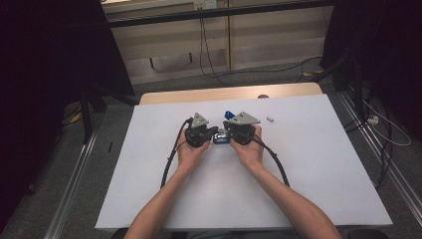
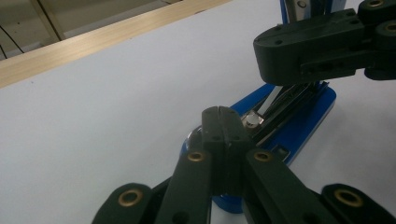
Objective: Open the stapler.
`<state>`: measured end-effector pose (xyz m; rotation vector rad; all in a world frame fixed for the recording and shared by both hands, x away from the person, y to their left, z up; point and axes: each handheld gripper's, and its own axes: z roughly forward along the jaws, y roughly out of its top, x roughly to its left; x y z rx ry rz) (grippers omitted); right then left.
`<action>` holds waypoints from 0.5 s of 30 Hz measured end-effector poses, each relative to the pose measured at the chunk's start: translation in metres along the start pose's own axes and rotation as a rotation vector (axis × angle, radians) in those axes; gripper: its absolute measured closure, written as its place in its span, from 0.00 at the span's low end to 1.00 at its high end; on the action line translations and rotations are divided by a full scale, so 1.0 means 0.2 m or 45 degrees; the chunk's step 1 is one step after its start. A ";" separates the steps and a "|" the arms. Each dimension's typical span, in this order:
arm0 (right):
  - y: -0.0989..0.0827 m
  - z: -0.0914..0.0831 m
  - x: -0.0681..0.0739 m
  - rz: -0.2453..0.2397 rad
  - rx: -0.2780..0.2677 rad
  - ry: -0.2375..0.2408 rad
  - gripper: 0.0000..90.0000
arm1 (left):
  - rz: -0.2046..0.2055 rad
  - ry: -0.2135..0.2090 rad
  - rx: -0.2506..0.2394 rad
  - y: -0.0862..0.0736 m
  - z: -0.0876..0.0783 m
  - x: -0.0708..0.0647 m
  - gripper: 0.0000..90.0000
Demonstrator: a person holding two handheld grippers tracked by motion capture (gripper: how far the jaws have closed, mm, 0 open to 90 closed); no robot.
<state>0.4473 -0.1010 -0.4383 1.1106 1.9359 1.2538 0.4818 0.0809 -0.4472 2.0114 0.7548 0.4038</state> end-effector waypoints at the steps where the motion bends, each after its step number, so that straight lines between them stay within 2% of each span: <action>1: 0.00 0.00 0.00 0.001 0.000 0.001 1.00 | 0.002 0.001 0.001 0.00 0.00 0.00 1.00; 15: 0.02 -0.04 -0.04 0.002 -0.010 -0.041 1.00 | -0.004 -0.004 -0.008 0.00 0.00 0.00 1.00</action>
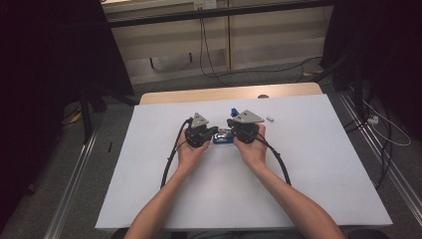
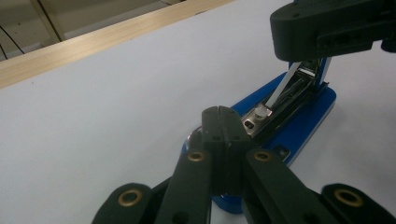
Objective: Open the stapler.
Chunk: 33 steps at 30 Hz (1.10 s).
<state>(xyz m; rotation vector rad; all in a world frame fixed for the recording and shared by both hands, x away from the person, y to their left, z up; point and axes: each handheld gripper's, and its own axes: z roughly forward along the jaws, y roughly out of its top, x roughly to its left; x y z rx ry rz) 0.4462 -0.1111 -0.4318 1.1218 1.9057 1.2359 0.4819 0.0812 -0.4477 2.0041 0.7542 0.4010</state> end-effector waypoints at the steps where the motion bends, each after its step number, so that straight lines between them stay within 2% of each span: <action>1: 0.00 0.00 0.00 0.006 0.000 0.002 1.00 | 0.000 0.000 0.000 0.00 0.00 0.00 1.00; 8: 0.00 -0.01 -0.01 0.018 -0.017 -0.023 1.00 | 0.000 0.001 -0.002 0.00 0.00 0.00 1.00; 12: 0.00 -0.02 -0.02 0.023 -0.029 -0.037 1.00 | 0.017 0.006 0.007 0.00 0.00 0.00 1.00; 23: 0.01 -0.04 -0.06 0.057 -0.041 -0.042 1.00 | 0.007 0.008 -0.004 0.00 0.00 0.00 1.00; 27: 0.01 -0.05 -0.06 0.038 -0.036 -0.050 1.00 | 0.012 0.009 0.000 0.00 0.00 0.00 1.00; 33: 0.01 -0.05 -0.06 0.046 -0.042 -0.056 1.00 | 0.012 0.008 -0.003 0.00 0.00 0.00 1.00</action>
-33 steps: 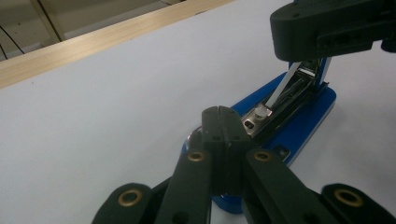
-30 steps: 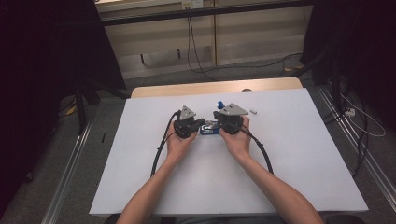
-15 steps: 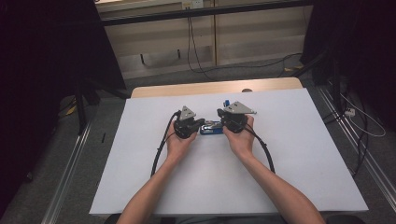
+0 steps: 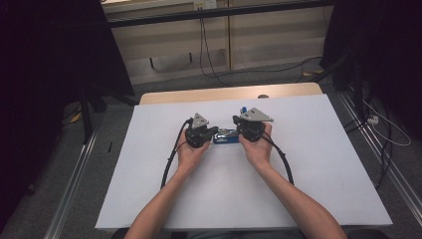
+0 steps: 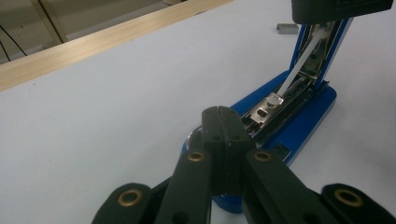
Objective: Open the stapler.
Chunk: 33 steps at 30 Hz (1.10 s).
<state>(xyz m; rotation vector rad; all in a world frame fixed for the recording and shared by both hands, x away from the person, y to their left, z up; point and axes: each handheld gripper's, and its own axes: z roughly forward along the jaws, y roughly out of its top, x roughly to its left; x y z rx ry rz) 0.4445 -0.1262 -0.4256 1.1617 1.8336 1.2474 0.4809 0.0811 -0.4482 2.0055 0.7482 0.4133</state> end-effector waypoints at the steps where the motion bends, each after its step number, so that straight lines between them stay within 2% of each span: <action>1: 0.00 0.00 -0.01 0.006 0.000 0.000 1.00 | 0.003 0.000 0.001 0.00 0.00 0.00 1.00; 4: 0.00 -0.01 -0.03 0.035 -0.004 -0.011 1.00 | 0.003 -0.001 -0.001 0.00 0.00 0.00 1.00; 11: -0.01 -0.03 -0.07 0.041 -0.008 -0.030 1.00 | 0.008 0.003 0.001 0.00 0.00 0.00 1.00; 13: -0.01 -0.04 -0.09 0.053 -0.002 -0.019 1.00 | 0.007 0.000 0.001 0.00 0.00 0.00 1.00; 17: -0.02 -0.06 -0.13 0.057 -0.005 -0.054 1.00 | 0.015 0.004 0.002 0.00 0.00 0.00 1.00; 22: -0.04 -0.09 -0.18 0.081 -0.001 -0.063 1.00 | 0.016 0.002 0.002 0.00 0.00 0.00 1.00; 28: -0.04 -0.11 -0.20 0.069 0.005 -0.050 1.00 | 0.018 0.005 0.003 0.00 0.00 0.00 1.00; 33: -0.05 -0.12 -0.23 0.068 0.015 -0.063 1.00 | 0.020 0.004 0.002 0.00 0.00 0.00 1.00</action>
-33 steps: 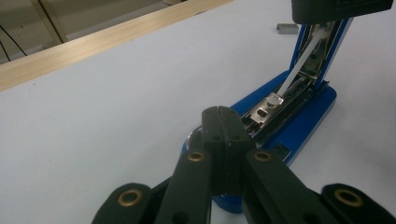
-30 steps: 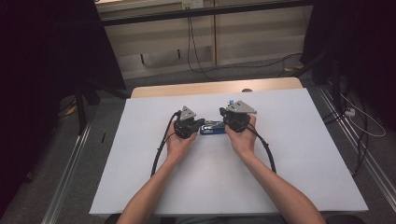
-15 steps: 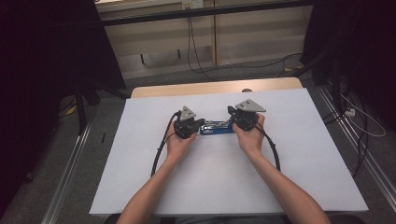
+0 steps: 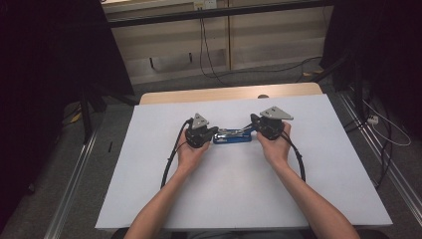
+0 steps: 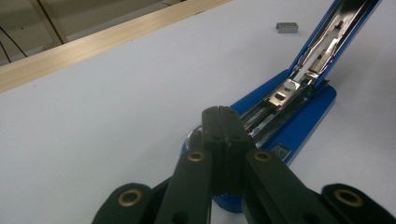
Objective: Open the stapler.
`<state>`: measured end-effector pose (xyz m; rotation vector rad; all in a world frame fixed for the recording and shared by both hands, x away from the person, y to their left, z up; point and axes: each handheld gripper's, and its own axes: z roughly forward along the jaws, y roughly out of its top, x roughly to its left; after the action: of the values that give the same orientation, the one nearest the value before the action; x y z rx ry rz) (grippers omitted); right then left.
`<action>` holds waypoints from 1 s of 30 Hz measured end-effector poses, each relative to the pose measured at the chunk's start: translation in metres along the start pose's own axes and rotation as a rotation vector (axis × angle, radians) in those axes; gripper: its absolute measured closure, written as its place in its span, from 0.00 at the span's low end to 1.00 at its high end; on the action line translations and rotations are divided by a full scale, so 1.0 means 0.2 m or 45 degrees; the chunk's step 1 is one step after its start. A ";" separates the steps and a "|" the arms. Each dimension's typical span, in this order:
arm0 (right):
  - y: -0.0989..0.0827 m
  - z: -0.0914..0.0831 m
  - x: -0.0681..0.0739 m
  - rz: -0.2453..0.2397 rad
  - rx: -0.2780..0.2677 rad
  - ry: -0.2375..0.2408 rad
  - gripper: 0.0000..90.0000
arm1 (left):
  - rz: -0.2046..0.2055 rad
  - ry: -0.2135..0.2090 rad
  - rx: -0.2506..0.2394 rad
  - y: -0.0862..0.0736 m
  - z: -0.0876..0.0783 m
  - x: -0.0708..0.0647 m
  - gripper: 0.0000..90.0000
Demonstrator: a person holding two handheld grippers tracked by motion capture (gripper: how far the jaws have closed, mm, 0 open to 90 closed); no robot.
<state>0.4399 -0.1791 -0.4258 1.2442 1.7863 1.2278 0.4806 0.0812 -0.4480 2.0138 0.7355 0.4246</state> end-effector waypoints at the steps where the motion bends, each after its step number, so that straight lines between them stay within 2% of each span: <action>1: 0.00 0.00 0.00 0.002 0.000 -0.003 1.00 | -0.001 0.000 -0.001 0.00 0.00 0.00 1.00; 15: -0.02 -0.06 -0.07 -0.027 0.036 -0.021 1.00 | -0.009 -0.002 -0.001 0.00 0.00 0.00 1.00; 30: -0.09 -0.11 -0.15 -0.032 0.075 -0.026 1.00 | -0.006 0.000 -0.016 -0.01 0.00 0.00 1.00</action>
<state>0.4245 -0.2159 -0.4353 1.2584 1.8296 1.1520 0.4797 0.0813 -0.4493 1.9999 0.7355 0.4253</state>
